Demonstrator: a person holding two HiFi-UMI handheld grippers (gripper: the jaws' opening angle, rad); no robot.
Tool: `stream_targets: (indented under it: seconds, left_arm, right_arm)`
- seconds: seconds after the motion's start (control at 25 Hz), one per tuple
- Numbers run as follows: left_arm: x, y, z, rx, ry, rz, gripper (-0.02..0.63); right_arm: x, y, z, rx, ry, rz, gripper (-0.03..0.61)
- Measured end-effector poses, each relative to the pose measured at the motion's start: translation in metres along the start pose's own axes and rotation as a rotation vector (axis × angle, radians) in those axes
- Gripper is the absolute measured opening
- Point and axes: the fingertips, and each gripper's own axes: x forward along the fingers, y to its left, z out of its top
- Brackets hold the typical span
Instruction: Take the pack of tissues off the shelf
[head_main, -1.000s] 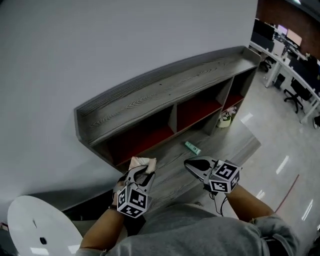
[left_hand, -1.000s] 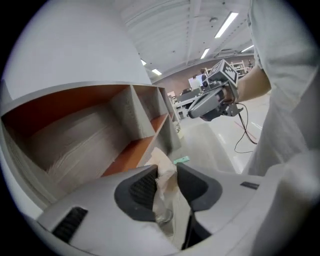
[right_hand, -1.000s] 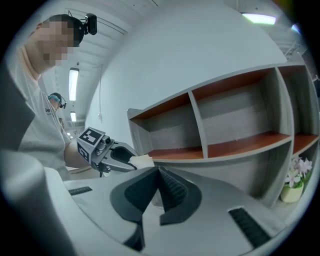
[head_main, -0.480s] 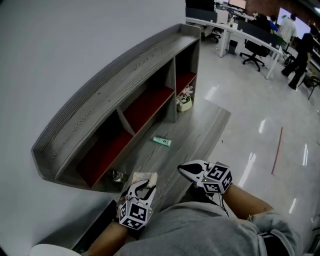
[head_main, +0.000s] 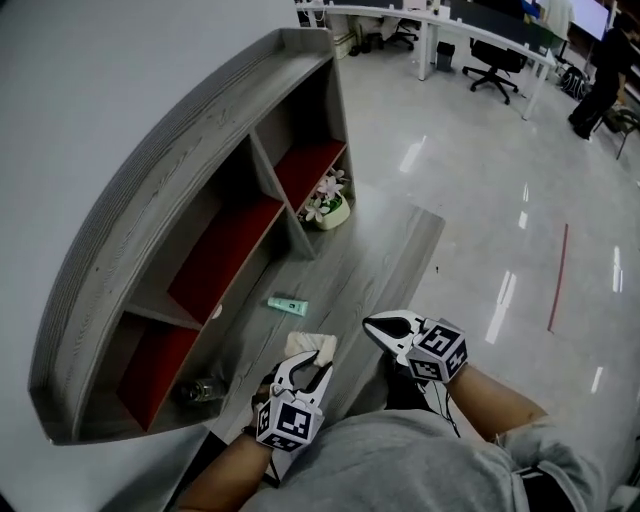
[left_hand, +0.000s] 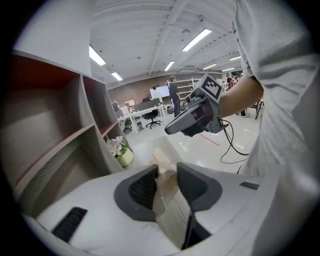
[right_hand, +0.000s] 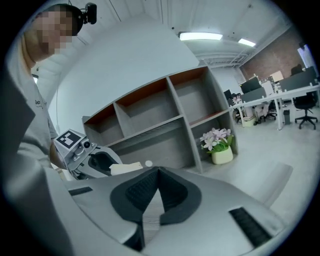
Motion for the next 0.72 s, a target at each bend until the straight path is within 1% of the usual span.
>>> stream_targets:
  seconds: [0.16,0.44,0.56,0.72]
  left_arm:
    - [0.081,0.019,0.039,0.021,0.006,-0.016,0.137]
    - [0.228,0.063,0.107,0.054,-0.008,-0.047,0.137]
    - [0.279,0.082,0.136,0.087,-0.015,-0.066,0.137]
    - [0.331,0.104,0.177,0.131,-0.041,-0.082,0.137]
  right_arm:
    - [-0.015,-0.087,0.017,0.012,-0.019,-0.039,0.012]
    - [-0.049,-0.233,0.054,-0.004,-0.056,-0.137,0.012]
    - [-0.064,-0.279,0.069,-0.018,-0.075,-0.182,0.012]
    - [-0.085,-0.322,0.084,-0.028,-0.097,-0.230,0.012]
